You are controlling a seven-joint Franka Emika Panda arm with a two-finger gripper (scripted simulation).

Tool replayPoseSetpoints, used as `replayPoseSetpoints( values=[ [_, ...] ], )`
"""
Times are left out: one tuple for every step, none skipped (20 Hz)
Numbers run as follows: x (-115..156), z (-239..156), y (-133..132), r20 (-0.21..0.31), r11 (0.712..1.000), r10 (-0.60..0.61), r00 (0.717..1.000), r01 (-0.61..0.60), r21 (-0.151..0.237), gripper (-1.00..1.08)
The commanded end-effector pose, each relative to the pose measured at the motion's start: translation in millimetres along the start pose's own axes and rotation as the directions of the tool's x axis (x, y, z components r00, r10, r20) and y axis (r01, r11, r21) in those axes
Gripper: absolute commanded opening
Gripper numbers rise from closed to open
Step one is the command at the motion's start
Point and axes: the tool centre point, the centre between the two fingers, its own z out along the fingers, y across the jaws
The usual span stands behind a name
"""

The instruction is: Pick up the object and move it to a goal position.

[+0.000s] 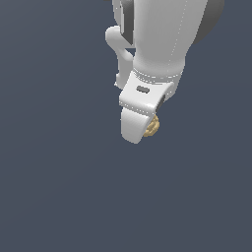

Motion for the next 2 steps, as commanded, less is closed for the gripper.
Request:
replayPoseSetpoints(
  values=[
    [0.8,-1.5,0.8,0.0,1.0,0.0,1.0,0.0,0.0,-1.0],
    [0.9,-1.5,0.8,0.0,1.0,0.0,1.0,0.0,0.0,-1.0]
  ],
)
